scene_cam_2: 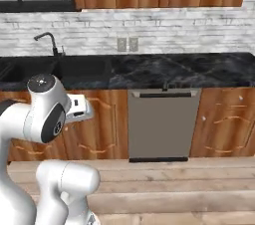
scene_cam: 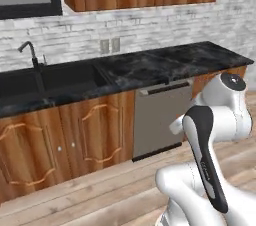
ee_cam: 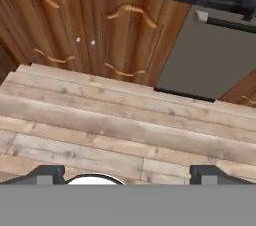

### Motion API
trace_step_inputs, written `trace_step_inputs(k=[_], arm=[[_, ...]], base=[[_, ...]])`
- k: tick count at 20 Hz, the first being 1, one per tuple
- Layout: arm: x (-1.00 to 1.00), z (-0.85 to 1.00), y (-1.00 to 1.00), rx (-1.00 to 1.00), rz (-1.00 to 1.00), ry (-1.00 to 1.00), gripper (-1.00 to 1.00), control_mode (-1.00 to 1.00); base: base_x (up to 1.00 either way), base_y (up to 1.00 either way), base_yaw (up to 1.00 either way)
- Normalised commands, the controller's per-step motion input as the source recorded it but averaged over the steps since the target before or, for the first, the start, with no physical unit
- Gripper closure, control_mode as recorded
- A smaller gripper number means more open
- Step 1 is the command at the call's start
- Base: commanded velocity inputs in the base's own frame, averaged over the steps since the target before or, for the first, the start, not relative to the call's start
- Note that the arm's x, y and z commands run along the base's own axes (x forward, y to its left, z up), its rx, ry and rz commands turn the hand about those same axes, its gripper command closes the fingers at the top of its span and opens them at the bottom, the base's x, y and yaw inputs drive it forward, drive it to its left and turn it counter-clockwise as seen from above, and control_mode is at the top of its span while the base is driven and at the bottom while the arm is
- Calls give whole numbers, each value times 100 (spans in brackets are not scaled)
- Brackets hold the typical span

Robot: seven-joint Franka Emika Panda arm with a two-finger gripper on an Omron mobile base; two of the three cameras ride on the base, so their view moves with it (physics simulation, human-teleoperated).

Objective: Retrieve the bottle and the shaker from the cabinet and place them next to the mixing bowl on the counter. Then add garlic from the fridge to the mixing bowl.

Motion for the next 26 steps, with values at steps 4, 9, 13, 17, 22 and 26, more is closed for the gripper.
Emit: trace_step_inputs(k=[4, 9, 13, 17, 22, 26], arm=[[0, 0, 0, 0, 0, 0, -100, 100], [0, 0, 0, 0, 0, 0, -100, 100], [0, 0, 0, 0, 0, 0, -100, 100], [0, 0, 0, 0, 0, 0, -100, 100], [0, 0, 0, 0, 0, 0, -100, 100], [0, 0, 0, 0, 0, 0, -100, 100]], base=[[3, -68, -77], [17, -59, -73], [27, -52, -69], [33, -44, -68], [66, -5, -60], [13, -2, -82]])
